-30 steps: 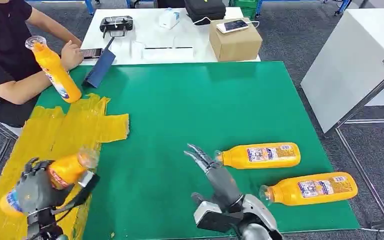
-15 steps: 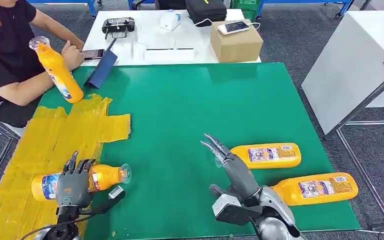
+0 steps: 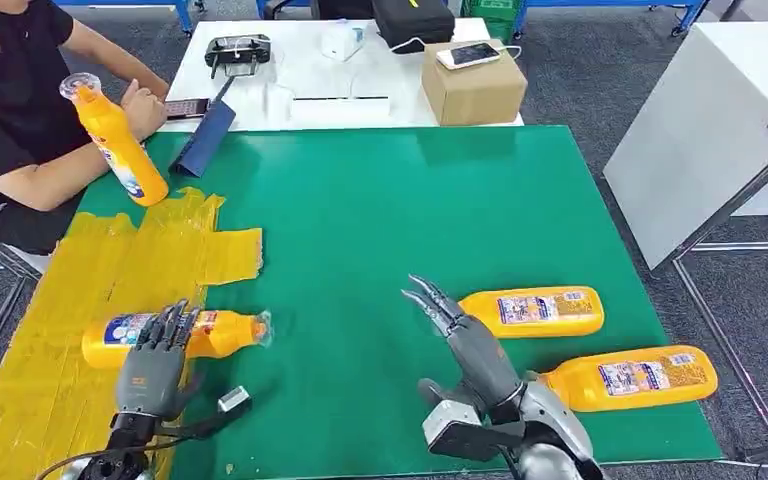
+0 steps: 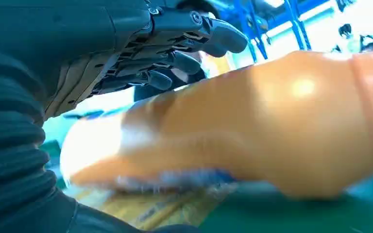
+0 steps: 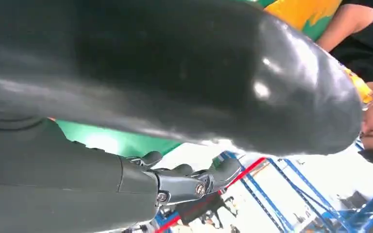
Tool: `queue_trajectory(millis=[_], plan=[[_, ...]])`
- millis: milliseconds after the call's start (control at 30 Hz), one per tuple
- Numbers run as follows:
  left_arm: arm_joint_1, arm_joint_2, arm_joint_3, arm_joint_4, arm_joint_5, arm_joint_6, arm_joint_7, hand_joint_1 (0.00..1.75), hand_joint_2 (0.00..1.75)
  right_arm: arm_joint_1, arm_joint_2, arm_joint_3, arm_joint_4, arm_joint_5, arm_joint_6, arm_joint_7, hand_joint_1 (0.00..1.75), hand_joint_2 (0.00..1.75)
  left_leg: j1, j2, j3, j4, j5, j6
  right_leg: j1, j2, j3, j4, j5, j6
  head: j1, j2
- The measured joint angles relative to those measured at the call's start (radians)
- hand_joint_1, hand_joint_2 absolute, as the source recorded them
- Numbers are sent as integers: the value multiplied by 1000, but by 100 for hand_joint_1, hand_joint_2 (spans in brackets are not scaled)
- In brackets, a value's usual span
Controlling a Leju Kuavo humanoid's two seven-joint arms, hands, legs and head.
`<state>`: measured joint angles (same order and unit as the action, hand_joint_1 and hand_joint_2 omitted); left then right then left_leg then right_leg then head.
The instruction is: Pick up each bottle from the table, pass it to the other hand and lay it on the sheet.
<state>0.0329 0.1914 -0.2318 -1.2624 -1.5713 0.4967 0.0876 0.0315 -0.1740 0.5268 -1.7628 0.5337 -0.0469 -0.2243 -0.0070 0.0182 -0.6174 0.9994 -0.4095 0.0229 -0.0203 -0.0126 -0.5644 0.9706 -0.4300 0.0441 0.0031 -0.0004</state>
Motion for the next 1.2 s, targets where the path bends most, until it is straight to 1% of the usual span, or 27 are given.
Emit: queue_trajectory(millis=[67,133,200,333,400,467,500,533,667,833,967,1033,1100,1133,1200], plan=[[21,-25,56,-21,6,6,-45,0,0,11,-3,-4,-12,17,-9,-9,0,175,0,0,-1,0,0,0,0,0,-2,0,0,0,0,0],[45,-60,110,-52,61,54,-109,0,0,33,-8,-16,-34,58,-38,-32,0,175,0,1,-2,0,0,0,0,0,-3,0,0,0,0,0],[72,-98,169,-105,182,109,-188,0,0,70,-10,-29,-67,108,-89,-63,0,175,0,0,-4,0,0,0,0,0,-4,0,0,0,0,0],[111,-173,290,-244,448,102,-327,0,0,167,-32,-55,-167,186,-185,-92,0,175,0,0,-5,0,-1,0,0,0,-6,0,0,0,0,0],[121,-199,341,-294,565,83,-388,0,0,220,-65,-71,-207,187,-194,-74,0,175,0,0,-5,0,-2,1,0,0,-8,0,-1,1,0,0],[133,-222,390,-349,725,36,-473,0,0,307,-135,-103,-264,184,-224,-47,0,175,-1,-3,-5,0,-4,2,-1,-2,-13,-1,-3,4,0,0],[138,-232,412,-373,791,14,-506,0,0,351,-172,-126,-293,178,-245,-43,0,175,-1,-4,-5,0,-5,2,-1,-4,-13,-1,-5,5,0,0],[142,-241,429,-390,828,0,-523,0,0,375,-194,-147,-312,173,-258,-40,0,175,-1,-5,-5,0,-5,3,-1,-3,-8,-1,-5,6,0,0],[148,-272,477,-442,843,-22,-543,0,0,465,-262,-204,-380,160,-269,-41,0,175,-3,-4,-5,0,-5,3,-3,-3,-4,-1,-4,6,0,0],[154,-294,503,-470,843,-23,-549,0,0,499,-296,-228,-417,164,-260,-40,0,175,-2,-4,-4,0,-5,3,-3,-3,-5,-1,-4,7,0,0],[155,-303,514,-478,856,-30,-552,0,0,512,-308,-237,-431,169,-260,-35,0,175,-2,-4,-4,0,-5,3,-3,-3,-5,-1,-4,7,-1,0],[157,-307,519,-487,940,-87,-572,0,0,536,-317,-253,-446,144,-262,-16,0,175,-3,-4,-3,0,-5,3,-3,-4,-12,-1,-5,6,-1,0],[157,-313,526,-499,1074,-185,-585,0,0,590,-335,-297,-471,60,-242,-23,0,175,-3,-6,-3,0,-6,4,-3,-6,-11,-1,-6,7,0,0],[157,-315,529,-501,1127,-231,-585,0,0,613,-338,-327,-480,27,-215,-36,0,175,-3,-6,-4,0,-6,5,-3,-6,-11,-1,-6,7,0,0],[155,-320,543,-500,1209,-321,-576,0,0,646,-324,-419,-493,-19,-110,-72,0,175,-4,-5,-3,0,-7,5,-4,-5,-10,-1,-5,7,-1,0]])
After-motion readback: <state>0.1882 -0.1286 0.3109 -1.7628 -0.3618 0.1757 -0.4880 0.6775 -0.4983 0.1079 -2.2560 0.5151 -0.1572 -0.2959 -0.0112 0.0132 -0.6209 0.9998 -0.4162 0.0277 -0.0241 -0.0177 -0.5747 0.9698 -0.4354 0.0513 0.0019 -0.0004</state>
